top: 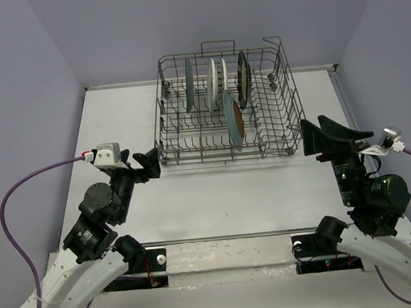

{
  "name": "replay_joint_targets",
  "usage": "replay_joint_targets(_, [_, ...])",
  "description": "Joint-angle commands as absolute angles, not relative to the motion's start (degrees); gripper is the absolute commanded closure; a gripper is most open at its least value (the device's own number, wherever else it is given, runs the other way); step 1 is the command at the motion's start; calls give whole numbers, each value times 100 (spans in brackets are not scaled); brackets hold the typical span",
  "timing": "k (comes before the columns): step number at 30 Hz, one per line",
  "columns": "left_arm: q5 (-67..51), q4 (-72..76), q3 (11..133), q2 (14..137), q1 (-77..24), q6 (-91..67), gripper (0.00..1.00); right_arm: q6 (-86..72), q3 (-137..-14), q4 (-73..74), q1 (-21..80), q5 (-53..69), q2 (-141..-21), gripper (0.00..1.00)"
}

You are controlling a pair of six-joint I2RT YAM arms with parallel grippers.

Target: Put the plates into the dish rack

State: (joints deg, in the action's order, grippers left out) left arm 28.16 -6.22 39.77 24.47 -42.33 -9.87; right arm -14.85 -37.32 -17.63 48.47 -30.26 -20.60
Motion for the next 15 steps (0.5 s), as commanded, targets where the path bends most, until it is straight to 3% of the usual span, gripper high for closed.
replay_joint_targets(1, [2936,-273,3955,2303,-4131,-896,1,-1459,-3691,-2083,4896,-3576,-2013,14])
replay_joint_targets(5, [2892,-202,3929,2101,-4113,-905,1,-1503,-3718,-2039,4896,-3770,-2223,21])
replay_joint_targets(6, [2848,-193,3920,2066,-4113,-897,1,-1503,-3744,-2030,4896,-3771,-2285,29])
replay_joint_targets(8, [2795,-150,3902,1969,-4113,-896,1,-1512,-3823,-2030,4896,-3692,-2487,51])
replay_joint_targets(9, [2734,-123,3885,1890,-4113,-896,1,-1503,-3875,-2030,4896,-3613,-2592,92])
replay_joint_targets(15, [2751,-141,3885,1714,-4113,-897,1,-1547,-4025,-1916,4896,-3340,-2900,93])
